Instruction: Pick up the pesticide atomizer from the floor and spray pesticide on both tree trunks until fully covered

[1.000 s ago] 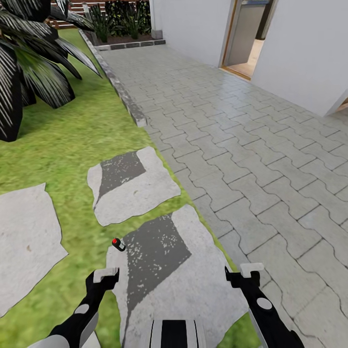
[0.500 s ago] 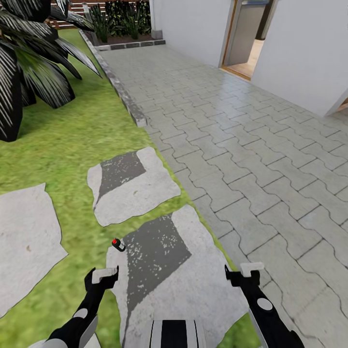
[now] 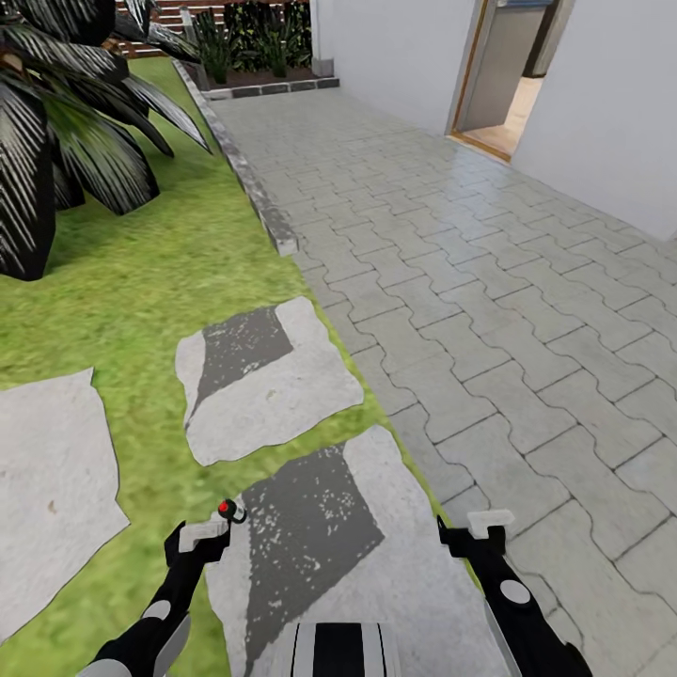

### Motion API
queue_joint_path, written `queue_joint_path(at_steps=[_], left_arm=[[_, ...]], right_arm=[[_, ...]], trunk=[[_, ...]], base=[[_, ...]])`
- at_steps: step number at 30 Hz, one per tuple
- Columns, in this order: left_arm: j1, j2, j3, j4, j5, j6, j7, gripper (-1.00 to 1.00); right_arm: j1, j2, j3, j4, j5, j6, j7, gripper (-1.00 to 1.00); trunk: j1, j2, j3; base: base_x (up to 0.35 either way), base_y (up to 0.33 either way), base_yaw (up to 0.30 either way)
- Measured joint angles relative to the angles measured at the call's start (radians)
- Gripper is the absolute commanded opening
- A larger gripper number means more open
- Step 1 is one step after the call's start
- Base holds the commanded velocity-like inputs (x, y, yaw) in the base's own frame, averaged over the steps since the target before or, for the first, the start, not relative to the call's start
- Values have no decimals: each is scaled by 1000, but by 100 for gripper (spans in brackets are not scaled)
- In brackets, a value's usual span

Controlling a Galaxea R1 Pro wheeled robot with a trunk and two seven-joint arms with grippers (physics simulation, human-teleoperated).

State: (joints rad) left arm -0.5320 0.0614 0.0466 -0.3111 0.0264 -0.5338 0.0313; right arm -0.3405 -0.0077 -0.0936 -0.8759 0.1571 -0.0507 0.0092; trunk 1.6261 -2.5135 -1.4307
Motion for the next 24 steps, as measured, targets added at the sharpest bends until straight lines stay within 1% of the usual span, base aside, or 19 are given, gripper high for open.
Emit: queue_joint_path(at_steps=[7, 17, 24], left_arm=[[0, 0, 0, 0, 1, 0, -1, 100], [1, 0, 1, 0, 2, -1, 0, 100], [0, 0, 2, 1, 3, -2, 0, 100]], right_arm=[[0, 0, 0, 0, -1, 0, 0, 100], [0, 0, 0, 0, -1, 0, 0, 100], [0, 0, 0, 0, -1, 0, 0, 100]], trunk=[[0, 0, 0], [0, 0, 0], [0, 0, 0]], base=[[110, -144, 5], [14, -34, 0], [59, -196, 0]])
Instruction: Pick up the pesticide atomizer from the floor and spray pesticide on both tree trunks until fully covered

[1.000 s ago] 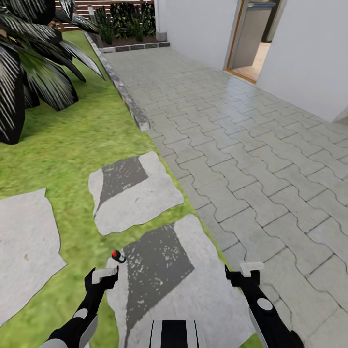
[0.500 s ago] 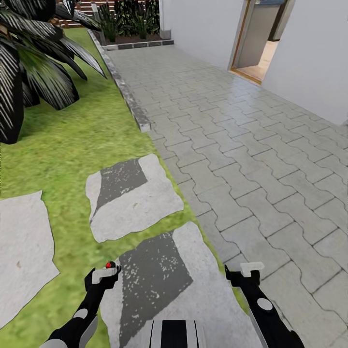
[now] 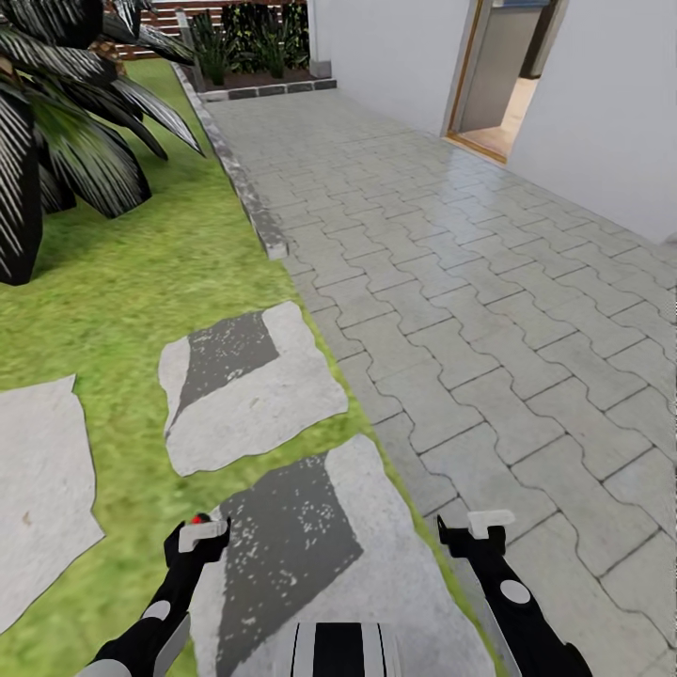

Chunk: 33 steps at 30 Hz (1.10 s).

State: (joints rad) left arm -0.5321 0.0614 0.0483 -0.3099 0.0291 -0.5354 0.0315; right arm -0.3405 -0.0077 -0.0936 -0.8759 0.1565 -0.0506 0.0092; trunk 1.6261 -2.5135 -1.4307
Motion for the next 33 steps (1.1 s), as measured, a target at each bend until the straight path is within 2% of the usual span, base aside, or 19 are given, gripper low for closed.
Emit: queue_joint_path(at_steps=[6, 16, 33], left_arm=[[1, 0, 1, 0, 0, -2, 1, 100], [1, 0, 1, 0, 1, -2, 1, 100], [1, 2, 2, -1, 4, -3, 1, 100]], right_arm=[[0, 0, 0, 0, 0, 0, 0, 100], [0, 0, 0, 0, 0, 0, 0, 100], [0, 0, 0, 0, 0, 0, 0, 100]], trunk=[[0, 0, 0], [0, 0, 0], [0, 0, 0]], base=[[9, -35, 29], [1, -3, 178], [0, 0, 8]])
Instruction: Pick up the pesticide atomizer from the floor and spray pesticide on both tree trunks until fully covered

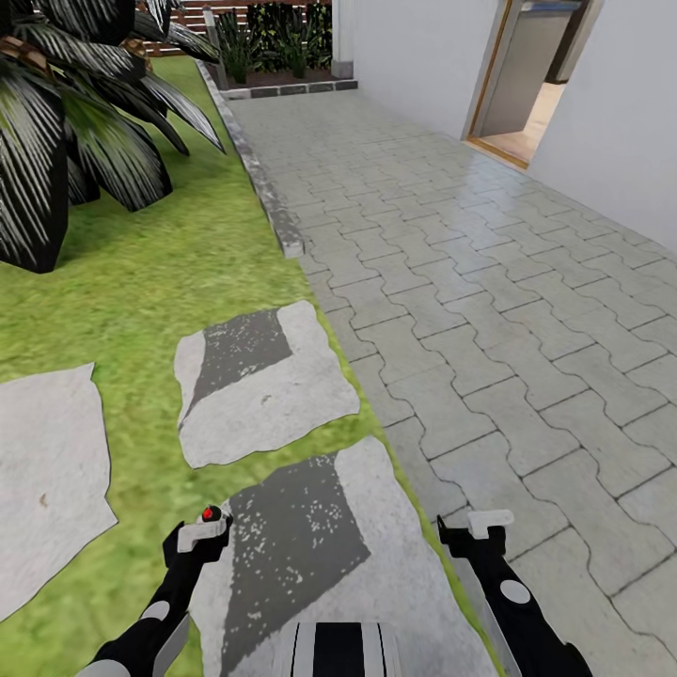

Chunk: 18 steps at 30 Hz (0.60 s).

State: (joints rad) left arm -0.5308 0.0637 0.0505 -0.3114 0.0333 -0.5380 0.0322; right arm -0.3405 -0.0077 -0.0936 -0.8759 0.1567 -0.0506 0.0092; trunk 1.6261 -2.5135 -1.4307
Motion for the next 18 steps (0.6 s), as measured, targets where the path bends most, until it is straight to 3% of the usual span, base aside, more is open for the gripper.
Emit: queue_joint_path(at_steps=[5, 15, 18], left_arm=[[0, 1, 0, -2, 0, 0, 0, 100], [0, 1, 0, 0, -1, -3, 0, 100], [0, 1, 0, 1, -1, -3, 0, 100]], right_arm=[[0, 0, 0, 0, 0, 0, -1, 100], [0, 0, 0, 0, 0, 0, -1, 100], [0, 0, 0, 0, 0, 0, -1, 100]], trunk=[[1, -1, -12], [6, -3, -63], [6, -3, -66]], base=[[0, 0, 0], [0, 0, 0], [0, 0, 0]])
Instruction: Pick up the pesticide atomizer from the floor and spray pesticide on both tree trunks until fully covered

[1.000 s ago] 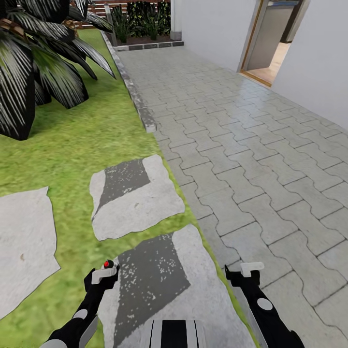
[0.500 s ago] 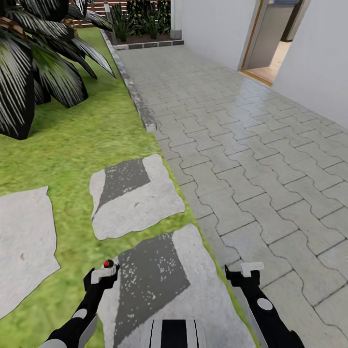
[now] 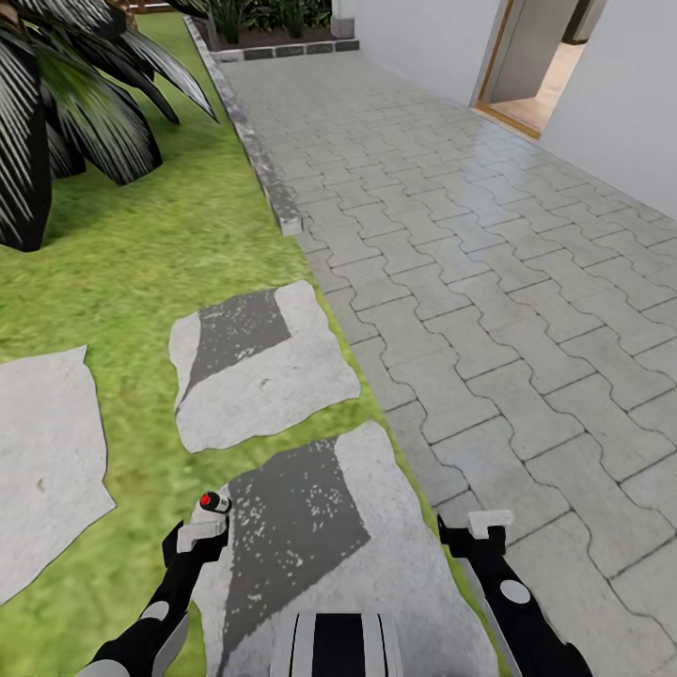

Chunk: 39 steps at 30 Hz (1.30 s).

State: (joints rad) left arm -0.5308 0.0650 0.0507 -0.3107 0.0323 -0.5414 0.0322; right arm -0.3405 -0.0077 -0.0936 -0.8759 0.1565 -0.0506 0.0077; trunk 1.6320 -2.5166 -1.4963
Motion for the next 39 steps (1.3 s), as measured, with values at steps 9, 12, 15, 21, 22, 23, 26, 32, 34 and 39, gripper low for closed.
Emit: queue_joint_path(at_steps=[9, 12, 15, 21, 22, 23, 26, 32, 34, 39], left_arm=[[0, -1, 0, 1, 0, 1, 0, 100], [0, 0, 0, 1, 0, 1, 0, 100], [0, 0, 0, 1, 0, 1, 0, 100], [0, 0, 0, 1, 0, 1, 0, 100], [0, 0, 0, 1, 0, 1, 0, 100], [0, 0, 0, 1, 0, 1, 0, 100], [0, 0, 0, 1, 0, 1, 0, 100], [0, 1, 1, 1, 0, 1, 0, 100], [0, 1, 0, 1, 0, 1, 0, 100], [0, 1, 1, 1, 0, 1, 0, 100]], right_arm=[[0, 0, 0, 0, 0, 0, 0, 100], [0, 0, 0, 0, 0, 0, 0, 100], [0, 0, 0, 0, 0, 0, 0, 100], [0, 0, 0, 0, 0, 0, 0, 100], [0, 0, 0, 0, 0, 0, 0, 100], [0, 0, 0, 0, 0, 0, 0, 100], [0, 0, 0, 0, 0, 0, 0, 100], [0, 0, 0, -1, 0, 0, 0, 100], [0, 0, 0, -1, 0, 0, 0, 100], [0, 0, 0, -1, 0, 0, 0, 100]], trunk=[[0, 0, -1], [0, 0, -1], [0, 0, -1], [0, 0, -1], [0, 0, -1], [0, 0, -1], [0, 0, -1], [0, 0, -1], [0, 0, -1], [0, 0, -1]], base=[[85, 0, 0], [51, 0, 0], [11, 0, 0], [59, 0, 0], [82, 0, 0], [53, 0, 0], [26, 0, 0], [4, 0, 0], [0, 0, 0], [41, 0, 0]])
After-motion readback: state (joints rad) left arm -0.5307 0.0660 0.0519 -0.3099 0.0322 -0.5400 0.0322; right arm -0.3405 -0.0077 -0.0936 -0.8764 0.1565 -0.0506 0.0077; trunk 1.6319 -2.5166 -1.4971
